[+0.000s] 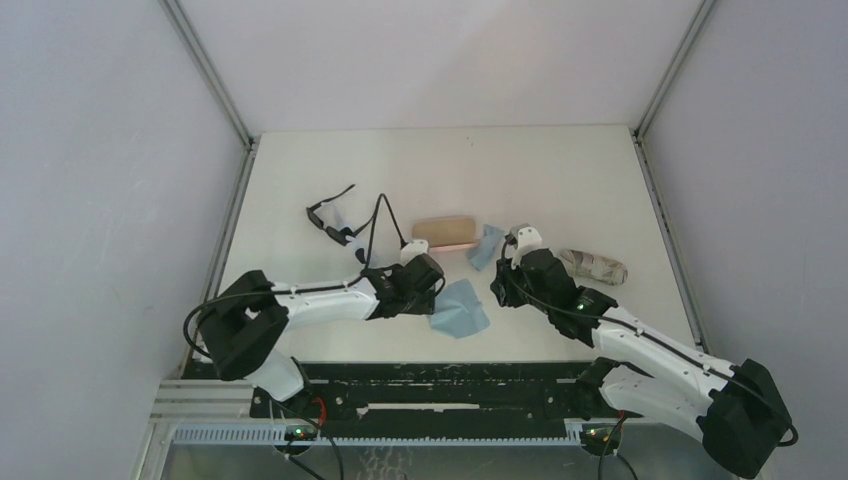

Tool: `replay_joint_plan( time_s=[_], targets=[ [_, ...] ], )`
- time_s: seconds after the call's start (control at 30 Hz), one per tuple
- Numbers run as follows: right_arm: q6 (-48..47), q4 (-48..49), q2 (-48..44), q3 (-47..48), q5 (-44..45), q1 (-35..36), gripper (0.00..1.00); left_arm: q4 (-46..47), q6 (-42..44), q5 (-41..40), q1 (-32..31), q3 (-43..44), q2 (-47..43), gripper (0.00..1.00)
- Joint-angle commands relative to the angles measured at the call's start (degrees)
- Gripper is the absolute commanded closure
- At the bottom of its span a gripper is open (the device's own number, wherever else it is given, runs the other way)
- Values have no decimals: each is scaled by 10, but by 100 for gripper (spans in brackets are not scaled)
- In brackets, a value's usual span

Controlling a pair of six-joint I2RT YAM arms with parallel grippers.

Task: Organize the sunglasses
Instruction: Fold the glasses cleaning cloth at the center of the board.

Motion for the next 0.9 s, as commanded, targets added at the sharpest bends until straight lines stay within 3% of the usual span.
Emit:
replay_joint_plan(
  time_s=[0.0, 0.63, 0.87],
  targets=[
    [8, 12, -19, -10, -1, -3, 62, -18, -22, -35, -11, 41, 23, 46],
    [5, 15, -26, -23, -4, -5, 61, -72, -34, -65, -47, 76, 97, 51],
    [5, 15, -27, -23, -3, -6, 61, -62, -52, -44, -62, 56, 120, 60]
  ],
)
